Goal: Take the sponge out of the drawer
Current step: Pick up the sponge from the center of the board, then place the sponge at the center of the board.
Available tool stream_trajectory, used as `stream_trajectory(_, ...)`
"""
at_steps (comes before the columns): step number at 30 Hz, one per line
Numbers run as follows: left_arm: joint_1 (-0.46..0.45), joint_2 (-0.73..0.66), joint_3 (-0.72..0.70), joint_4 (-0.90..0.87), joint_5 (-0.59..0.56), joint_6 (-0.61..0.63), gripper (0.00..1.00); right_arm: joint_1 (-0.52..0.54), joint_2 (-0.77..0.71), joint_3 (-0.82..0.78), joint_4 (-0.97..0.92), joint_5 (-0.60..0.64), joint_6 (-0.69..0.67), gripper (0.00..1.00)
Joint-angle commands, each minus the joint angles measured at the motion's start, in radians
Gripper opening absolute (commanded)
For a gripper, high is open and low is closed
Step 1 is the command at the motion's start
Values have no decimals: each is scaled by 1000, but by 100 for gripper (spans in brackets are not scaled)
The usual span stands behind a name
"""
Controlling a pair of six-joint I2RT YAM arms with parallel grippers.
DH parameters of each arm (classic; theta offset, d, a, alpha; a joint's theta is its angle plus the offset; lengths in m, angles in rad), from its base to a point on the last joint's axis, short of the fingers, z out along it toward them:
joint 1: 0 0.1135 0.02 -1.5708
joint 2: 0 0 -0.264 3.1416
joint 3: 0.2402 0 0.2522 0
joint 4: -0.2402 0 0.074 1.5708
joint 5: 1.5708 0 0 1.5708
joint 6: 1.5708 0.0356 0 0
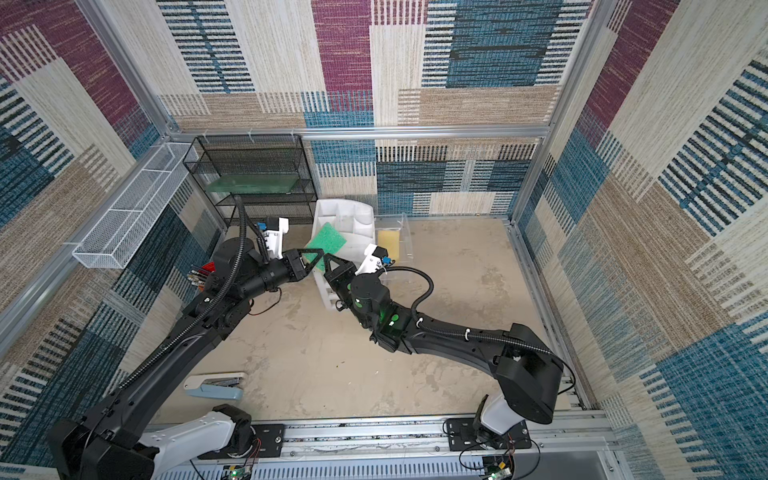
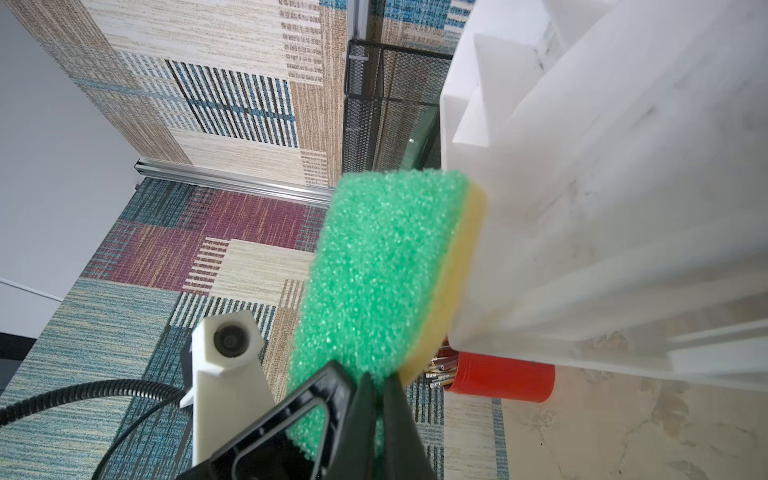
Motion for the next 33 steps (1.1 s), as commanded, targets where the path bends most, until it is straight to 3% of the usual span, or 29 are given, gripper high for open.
stream_trajectory(1, 1, -4, 2, 26, -23, 0, 0, 6, 3, 23, 55, 25, -35, 9)
stream_trajectory(4, 1, -10, 9, 12, -34, 13, 0, 4, -17, 28, 12, 39, -103, 30)
stream_trajectory(6, 1, -11, 20, -7, -40, 21, 0, 3, -52, 17, -19, 69, -149, 39)
stream_trajectory(11, 1, 9, 79, -64, 3, 56, 0, -13, -212, -70, -50, 176, -370, 48)
stream_trajectory(14, -5, 68, 163, -134, 102, 60, 0, -63, -315, -69, -116, 111, -577, 75)
stream_trajectory(16, -23, 109, 218, -189, 154, 76, 0, -127, -372, -36, -256, 72, -612, 86)
stream_trajectory(20, -131, 205, 357, -378, 214, 165, 0, -300, -504, -55, -393, -104, -696, 88)
stream_trajectory(24, -269, 331, 469, -526, 193, 222, 0, -425, -667, -145, -438, -135, -738, 90)
stream_trajectory(29, -404, 523, 545, -589, 118, 246, 0, -500, -807, -204, -473, -135, -840, 94)
stream_trajectory(33, -473, 695, 639, -605, 108, 254, 0, -536, -821, -204, -524, -188, -885, 94)
